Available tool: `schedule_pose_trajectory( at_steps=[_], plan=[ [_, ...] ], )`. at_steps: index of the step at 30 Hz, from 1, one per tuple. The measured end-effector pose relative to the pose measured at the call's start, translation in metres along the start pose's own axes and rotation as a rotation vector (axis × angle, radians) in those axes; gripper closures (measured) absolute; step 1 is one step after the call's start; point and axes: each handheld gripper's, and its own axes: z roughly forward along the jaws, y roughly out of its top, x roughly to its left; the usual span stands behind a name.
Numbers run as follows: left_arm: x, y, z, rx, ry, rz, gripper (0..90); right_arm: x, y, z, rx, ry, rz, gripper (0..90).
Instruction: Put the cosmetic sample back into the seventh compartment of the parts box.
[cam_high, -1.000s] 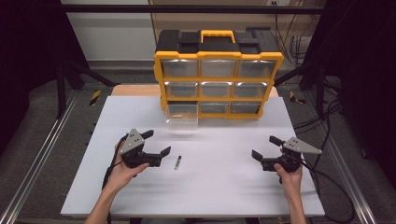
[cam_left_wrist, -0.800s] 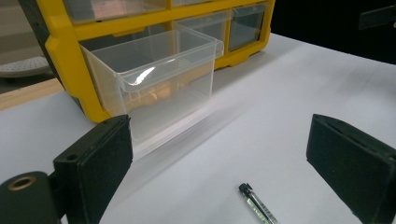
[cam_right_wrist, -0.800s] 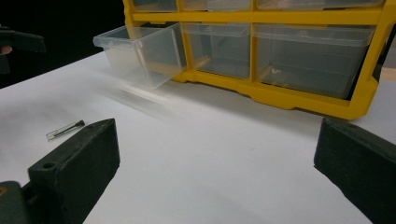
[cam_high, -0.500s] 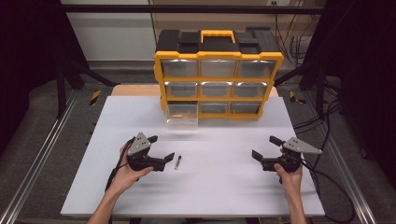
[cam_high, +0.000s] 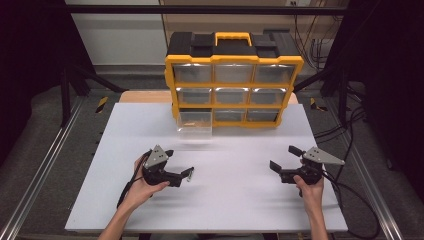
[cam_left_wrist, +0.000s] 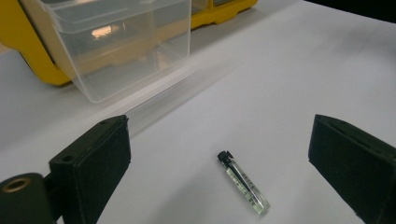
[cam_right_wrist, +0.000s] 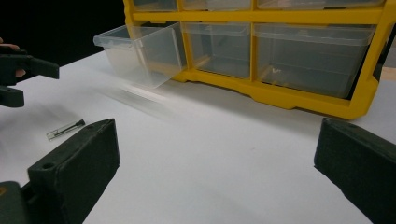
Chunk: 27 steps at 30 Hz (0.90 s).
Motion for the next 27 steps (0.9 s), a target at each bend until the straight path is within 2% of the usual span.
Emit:
schedule_pose_trajectory(
  at_steps=[17,23,27],
  plan=[
    [-0.007,-0.009,0.017,0.098,0.002,-0.035,7.3,0.001,-0.001,0.000,0.009,0.003,-0.006,0.8],
    [-0.009,-0.012,0.021,0.119,0.008,-0.045,10.3,0.001,-0.001,0.001,0.011,0.005,-0.006,0.8],
    [-0.011,-0.013,0.024,0.129,0.019,-0.051,15.5,0.001,-0.001,0.001,0.011,0.004,-0.007,0.8]
  ],
)
